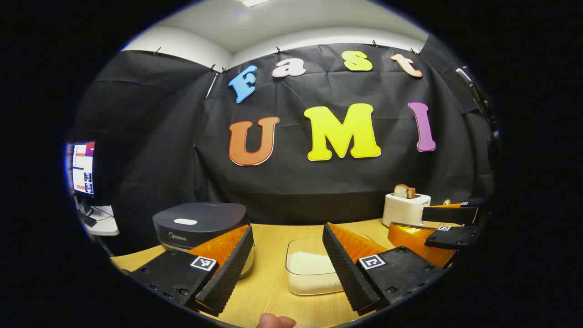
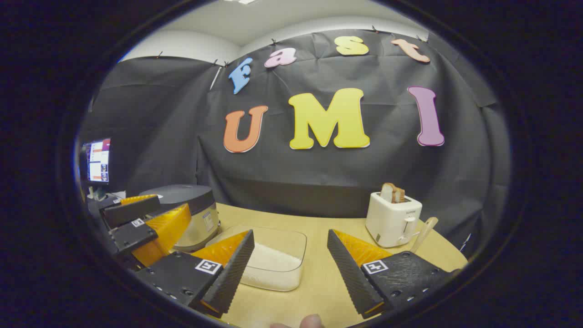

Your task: Close the left gripper, press the button to open the rice cooker; take a wooden spoon from the chopstick holder with the right hand, scoop a spoonful of rice and pour it into the rice cooker, then put the wooden spoon back into the chopstick holder.

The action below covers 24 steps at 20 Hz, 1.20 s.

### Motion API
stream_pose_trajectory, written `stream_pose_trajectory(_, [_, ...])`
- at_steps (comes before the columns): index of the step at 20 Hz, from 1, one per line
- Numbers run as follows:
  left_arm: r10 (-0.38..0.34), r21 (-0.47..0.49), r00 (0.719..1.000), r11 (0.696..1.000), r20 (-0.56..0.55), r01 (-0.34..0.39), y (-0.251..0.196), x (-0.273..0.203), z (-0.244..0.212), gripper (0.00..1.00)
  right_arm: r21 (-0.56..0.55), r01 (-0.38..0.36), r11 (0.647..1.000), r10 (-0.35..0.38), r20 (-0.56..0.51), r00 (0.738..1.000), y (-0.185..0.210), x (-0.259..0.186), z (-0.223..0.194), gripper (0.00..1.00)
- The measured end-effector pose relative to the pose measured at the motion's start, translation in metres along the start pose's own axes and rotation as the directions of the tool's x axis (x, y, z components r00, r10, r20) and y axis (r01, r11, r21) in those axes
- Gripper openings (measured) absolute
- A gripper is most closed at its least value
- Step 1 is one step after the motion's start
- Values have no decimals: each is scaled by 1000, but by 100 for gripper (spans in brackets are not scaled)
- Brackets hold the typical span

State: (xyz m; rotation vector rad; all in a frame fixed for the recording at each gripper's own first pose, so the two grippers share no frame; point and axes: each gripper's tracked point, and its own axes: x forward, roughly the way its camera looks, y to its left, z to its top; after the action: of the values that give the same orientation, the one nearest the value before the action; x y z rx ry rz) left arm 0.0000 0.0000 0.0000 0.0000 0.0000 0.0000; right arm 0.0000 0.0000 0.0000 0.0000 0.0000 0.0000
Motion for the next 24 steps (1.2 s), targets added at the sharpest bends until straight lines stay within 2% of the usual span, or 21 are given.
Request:
stream_pose_trajectory(3, [19, 19, 1000, 1000, 7, -19, 3, 1, 4, 97, 16, -12, 1000, 12, -12, 1000, 1, 5, -3, 96])
stream_pose_trajectory(7, [41, -3, 999, 999, 11, -41, 13, 3, 9, 97, 53, -23, 998, 24, -6, 1000, 3, 8, 0, 96])
stream_pose_trajectory(8, [48, 1, 999, 999, 9, -48, 17, 1, 10, 97, 53, -28, 998, 28, -2, 1000, 5, 8, 2, 92])
stream_pose_trajectory(11, [79, 10, 997, 997, 15, -79, 27, 0, 14, 97, 43, -46, 998, 46, 9, 999, 9, 9, 5, 92])
stream_pose_trajectory(12, [86, 8, 996, 996, 16, -86, 28, 0, 14, 97, 34, -55, 998, 55, 8, 998, 11, 11, 5, 95])
stream_pose_trajectory(13, [92, 7, 996, 996, 13, -92, 30, 0, 13, 97, 27, -65, 997, 65, 9, 998, 13, 12, 6, 92])
stream_pose_trajectory(14, [97, 8, 995, 995, 11, -98, 30, 0, 11, 97, 22, -75, 997, 75, 8, 997, 16, 14, 6, 95])
stream_pose_trajectory(16, [102, -8, 995, 995, 13, -102, 32, 1, 10, 97, 12, -88, 996, 88, 5, 996, 21, 15, 3, 96])
stream_pose_trajectory(18, [97, -36, 995, 995, 0, -97, 30, 0, 5, 97, -3, -92, 996, 92, -7, 996, 24, 13, -3, 92])
stream_pose_trajectory(20, [97, -38, 995, 995, 7, -96, 32, -5, 6, 98, -1, -77, 997, 77, 2, 997, 21, 7, -6, 96])
stream_pose_trajectory(21, [92, -32, 996, 995, 6, -92, 33, -8, 5, 97, 9, -67, 998, 67, 8, 998, 20, 4, -7, 92])
stream_pose_trajectory(24, [80, 1, 997, 997, 15, -80, 38, -14, 8, 97, 42, -36, 998, 35, 23, 999, 17, -6, -6, 92])
